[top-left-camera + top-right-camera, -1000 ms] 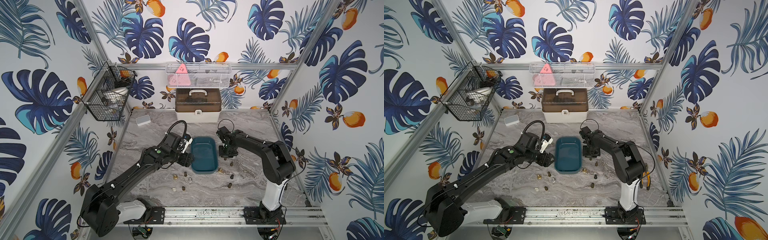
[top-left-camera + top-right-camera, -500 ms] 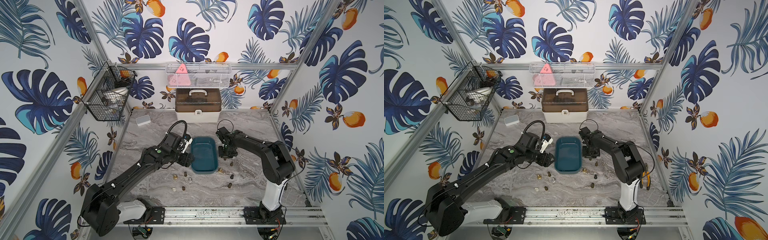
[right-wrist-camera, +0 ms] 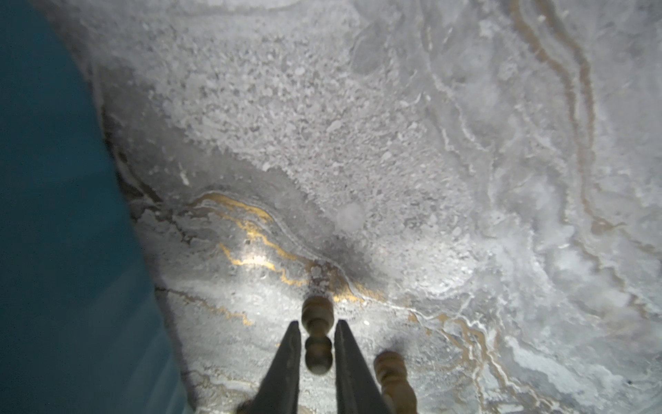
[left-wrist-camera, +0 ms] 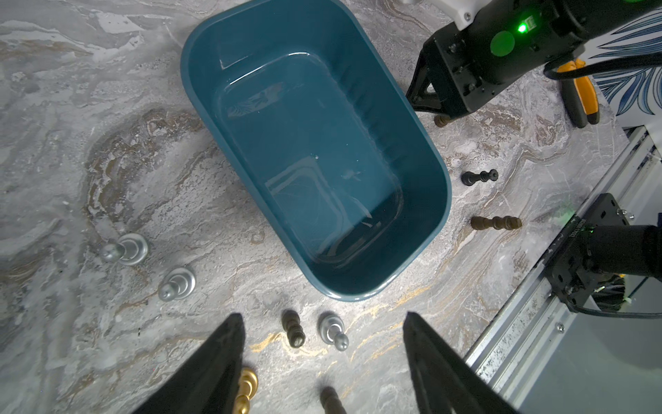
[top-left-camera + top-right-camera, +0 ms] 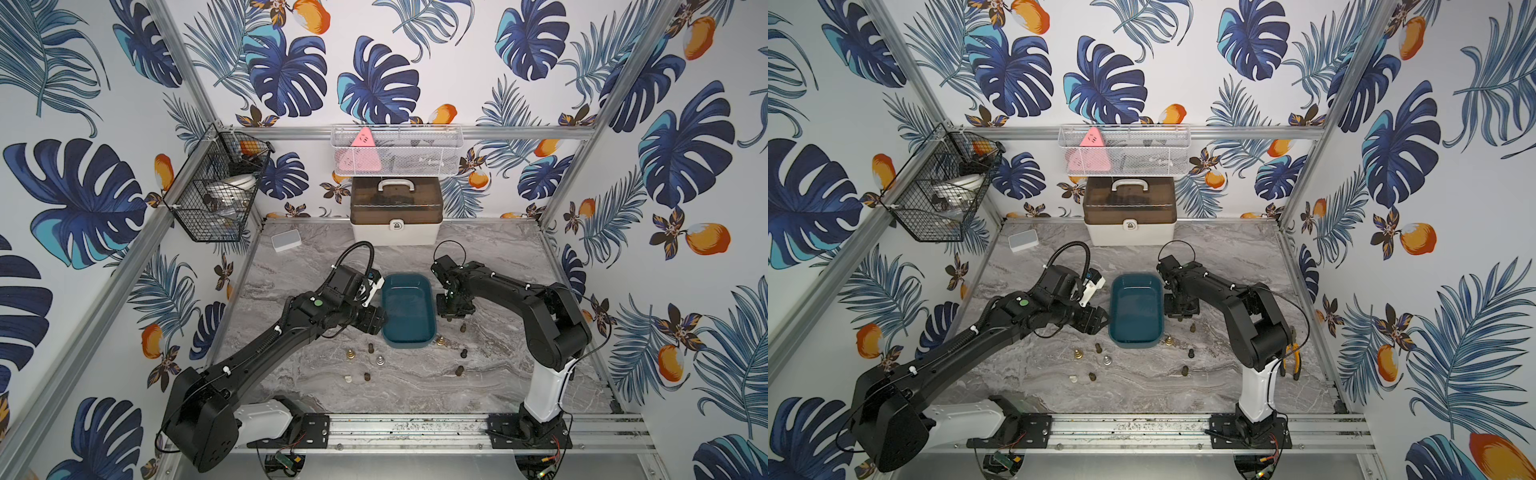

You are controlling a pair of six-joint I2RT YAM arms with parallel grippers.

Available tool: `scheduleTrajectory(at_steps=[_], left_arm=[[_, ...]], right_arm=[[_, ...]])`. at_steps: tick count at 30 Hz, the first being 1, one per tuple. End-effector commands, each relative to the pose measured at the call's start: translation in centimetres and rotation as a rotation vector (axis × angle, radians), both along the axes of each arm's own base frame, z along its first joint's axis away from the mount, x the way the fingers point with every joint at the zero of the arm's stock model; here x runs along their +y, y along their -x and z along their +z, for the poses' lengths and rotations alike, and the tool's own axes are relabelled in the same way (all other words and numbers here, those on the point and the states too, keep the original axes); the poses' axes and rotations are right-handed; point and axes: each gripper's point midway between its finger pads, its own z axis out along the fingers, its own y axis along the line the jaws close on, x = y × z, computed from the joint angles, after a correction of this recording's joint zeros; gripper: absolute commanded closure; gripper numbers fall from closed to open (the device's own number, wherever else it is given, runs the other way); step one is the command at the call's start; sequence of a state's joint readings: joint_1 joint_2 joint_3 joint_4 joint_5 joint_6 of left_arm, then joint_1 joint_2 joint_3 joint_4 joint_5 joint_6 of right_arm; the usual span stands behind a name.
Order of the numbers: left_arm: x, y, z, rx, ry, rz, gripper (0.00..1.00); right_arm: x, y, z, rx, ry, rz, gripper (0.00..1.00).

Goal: Put the chess pieces into the storage box
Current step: Pick up the chess piece at the center of the board.

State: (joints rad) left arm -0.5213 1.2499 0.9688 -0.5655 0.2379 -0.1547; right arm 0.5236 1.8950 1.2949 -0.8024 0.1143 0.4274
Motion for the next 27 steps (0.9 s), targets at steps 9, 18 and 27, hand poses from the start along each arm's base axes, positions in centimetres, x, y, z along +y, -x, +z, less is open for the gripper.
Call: scheduleTrajectory(at_steps=[9, 18, 27], left_arm=[[0.0, -0.2, 0.3, -0.017, -0.012, -0.015, 0.26], [0.0, -0.3, 0.3, -0.019, -0.013, -0.014, 0.26], [0.3, -0.4, 0.6, -0.035, -0.015, -0.003, 0.26]], right_arm=[[0.1, 0.0, -0.3, 0.000, 0.003, 0.000, 0.81], [0.2, -0.1, 0.0, -0.003, 0.003, 0.014, 0.85], [0.2, -0.7, 2.1, -0.041, 0.003, 0.024, 0.87]])
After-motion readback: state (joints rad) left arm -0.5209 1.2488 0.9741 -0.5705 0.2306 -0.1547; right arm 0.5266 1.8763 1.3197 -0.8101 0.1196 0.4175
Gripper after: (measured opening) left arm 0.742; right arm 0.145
